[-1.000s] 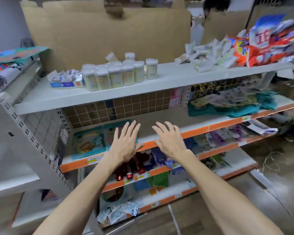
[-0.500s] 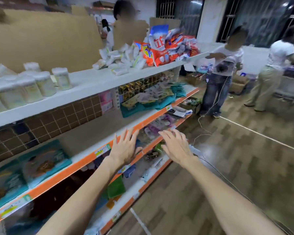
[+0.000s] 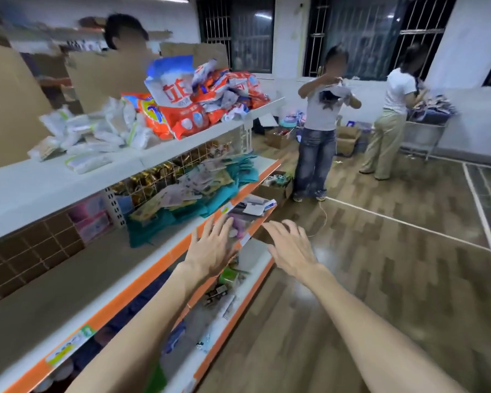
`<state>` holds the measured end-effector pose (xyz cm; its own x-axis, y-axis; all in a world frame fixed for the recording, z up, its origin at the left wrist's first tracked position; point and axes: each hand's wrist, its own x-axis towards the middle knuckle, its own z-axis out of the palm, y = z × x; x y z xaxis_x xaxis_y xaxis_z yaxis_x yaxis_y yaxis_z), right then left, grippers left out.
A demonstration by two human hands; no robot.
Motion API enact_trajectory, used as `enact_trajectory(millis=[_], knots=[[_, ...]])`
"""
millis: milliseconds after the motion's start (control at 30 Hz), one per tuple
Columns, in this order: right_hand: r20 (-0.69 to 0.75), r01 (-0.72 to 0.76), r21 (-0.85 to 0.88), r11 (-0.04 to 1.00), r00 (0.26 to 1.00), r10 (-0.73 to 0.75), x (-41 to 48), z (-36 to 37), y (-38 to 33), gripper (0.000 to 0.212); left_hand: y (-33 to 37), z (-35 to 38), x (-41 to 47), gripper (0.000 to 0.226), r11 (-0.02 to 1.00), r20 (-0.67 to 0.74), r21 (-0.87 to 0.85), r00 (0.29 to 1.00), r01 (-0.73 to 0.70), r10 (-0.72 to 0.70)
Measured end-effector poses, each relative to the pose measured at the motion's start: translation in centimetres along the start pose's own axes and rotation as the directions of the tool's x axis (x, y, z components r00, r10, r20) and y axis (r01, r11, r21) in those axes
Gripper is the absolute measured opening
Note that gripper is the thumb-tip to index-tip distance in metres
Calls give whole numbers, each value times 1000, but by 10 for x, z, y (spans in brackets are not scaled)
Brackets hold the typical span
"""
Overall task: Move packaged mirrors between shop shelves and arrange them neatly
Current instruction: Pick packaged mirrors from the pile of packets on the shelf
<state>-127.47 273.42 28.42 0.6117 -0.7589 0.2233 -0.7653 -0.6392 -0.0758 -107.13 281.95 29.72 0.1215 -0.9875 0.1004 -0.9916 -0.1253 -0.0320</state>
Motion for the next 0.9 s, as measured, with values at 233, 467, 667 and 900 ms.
enact_trajectory(millis=[233, 467, 667, 900], knots=[[39, 23, 13, 1000, 999, -24, 70, 25, 54, 54, 3, 13, 80, 71, 994, 30, -95, 998, 50, -48], [70, 67, 40, 997, 995, -69, 164, 63, 101, 55, -10, 48, 187, 67, 991, 34, -96, 996, 91, -88], [105, 121, 27, 992, 987, -123, 281, 83, 142, 56, -11, 64, 311, 74, 982, 45, -87, 986, 165, -162], [56, 239, 12, 971, 969, -239, 408, 80, 178, 58, -44, 58, 393, 76, 967, 27, -86, 971, 239, -238]])
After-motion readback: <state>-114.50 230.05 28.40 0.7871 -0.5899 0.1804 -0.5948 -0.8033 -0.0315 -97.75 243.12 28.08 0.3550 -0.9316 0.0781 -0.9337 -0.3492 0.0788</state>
